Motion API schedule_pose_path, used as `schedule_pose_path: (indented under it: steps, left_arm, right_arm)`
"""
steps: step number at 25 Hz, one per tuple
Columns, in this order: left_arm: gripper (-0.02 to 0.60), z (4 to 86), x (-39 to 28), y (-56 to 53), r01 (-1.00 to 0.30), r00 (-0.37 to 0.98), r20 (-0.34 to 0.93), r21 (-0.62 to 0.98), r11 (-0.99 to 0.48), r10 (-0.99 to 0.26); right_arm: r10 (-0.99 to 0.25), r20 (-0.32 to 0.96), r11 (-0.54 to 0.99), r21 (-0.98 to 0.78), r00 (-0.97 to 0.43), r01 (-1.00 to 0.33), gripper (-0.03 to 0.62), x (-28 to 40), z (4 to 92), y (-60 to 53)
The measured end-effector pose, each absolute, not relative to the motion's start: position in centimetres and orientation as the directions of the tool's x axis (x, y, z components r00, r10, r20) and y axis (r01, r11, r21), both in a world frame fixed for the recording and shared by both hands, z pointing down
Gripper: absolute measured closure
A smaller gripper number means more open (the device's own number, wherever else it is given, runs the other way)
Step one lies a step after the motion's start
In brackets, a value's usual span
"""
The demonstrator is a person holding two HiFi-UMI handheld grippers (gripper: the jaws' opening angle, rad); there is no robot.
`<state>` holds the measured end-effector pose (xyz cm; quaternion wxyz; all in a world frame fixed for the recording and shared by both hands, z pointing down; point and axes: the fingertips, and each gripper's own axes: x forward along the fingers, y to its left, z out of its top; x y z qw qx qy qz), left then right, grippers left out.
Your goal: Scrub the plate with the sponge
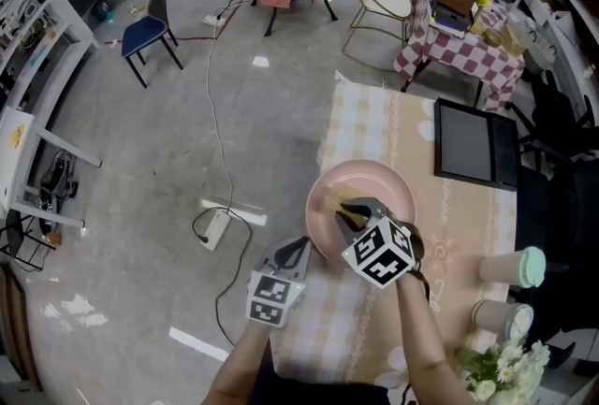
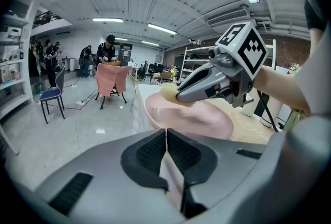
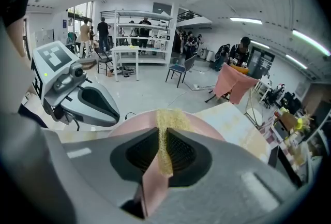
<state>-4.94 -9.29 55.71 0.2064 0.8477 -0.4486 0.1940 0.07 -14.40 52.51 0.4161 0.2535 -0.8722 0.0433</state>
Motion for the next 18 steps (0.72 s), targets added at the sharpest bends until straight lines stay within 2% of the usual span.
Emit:
schedule_pose_path:
  steps: [12,18]
  left_arm:
    - [0.565,56.2,-5.0,-9.7,-0.841,0.521,0.516,0.175,-0.512,-0.68]
    - [0.565,56.3,-5.0,-9.9,-0.84,0.524,0.513,0.18,-0.512,-0.68]
  right_arm:
    - [-0.509,0.753,0.841,0.332,-0.417,-0.427,0.548,1.2,54.5,-18.6]
    - [-0.517,0.744,0.835,0.331,-0.423,-0.44,0.548,1.3,55.4,-19.5]
